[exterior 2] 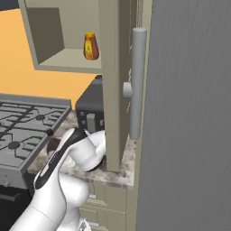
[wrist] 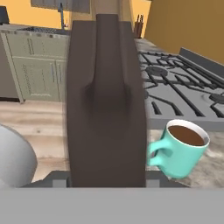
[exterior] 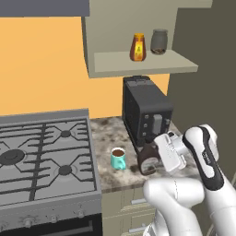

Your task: Pick the syrup bottle and honey bottle from the cabinet and place them next to the mug.

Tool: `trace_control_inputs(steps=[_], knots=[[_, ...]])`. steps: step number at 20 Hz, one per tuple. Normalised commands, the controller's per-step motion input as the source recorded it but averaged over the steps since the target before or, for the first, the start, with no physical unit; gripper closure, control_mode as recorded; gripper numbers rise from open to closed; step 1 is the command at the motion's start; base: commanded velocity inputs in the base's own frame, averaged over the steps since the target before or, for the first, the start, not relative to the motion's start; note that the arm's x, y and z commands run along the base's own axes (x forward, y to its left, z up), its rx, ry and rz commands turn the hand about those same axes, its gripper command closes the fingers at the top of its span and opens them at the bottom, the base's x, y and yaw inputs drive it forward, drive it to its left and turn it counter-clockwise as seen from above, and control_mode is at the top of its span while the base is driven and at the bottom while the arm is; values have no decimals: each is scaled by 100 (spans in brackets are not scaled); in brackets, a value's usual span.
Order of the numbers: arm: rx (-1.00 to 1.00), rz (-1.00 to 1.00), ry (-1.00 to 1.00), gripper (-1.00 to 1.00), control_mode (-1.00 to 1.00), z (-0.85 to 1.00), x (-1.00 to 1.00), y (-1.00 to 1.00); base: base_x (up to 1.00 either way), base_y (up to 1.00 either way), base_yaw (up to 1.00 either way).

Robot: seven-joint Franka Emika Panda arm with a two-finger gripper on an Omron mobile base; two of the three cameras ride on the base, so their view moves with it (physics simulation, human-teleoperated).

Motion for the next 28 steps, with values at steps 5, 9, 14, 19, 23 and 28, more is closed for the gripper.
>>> trace_control_inputs(steps=[5, 9, 14, 19, 23, 28], knots=[[0, 0, 0, 100, -100, -23, 3, -25, 0, 0, 0], [0, 0, -4, 100, -100, -19, 17, -2, 0, 0, 0], [3, 0, -11, 100, -100, -4, 19, 0, 0, 0, 0], [5, 0, -12, 100, -100, -2, 17, 0, 0, 0, 0], [6, 0, -1, 100, -100, -18, 9, 4, 0, 0, 0], [4, 0, 0, 100, -100, -6, 12, 10, 0, 0, 0]])
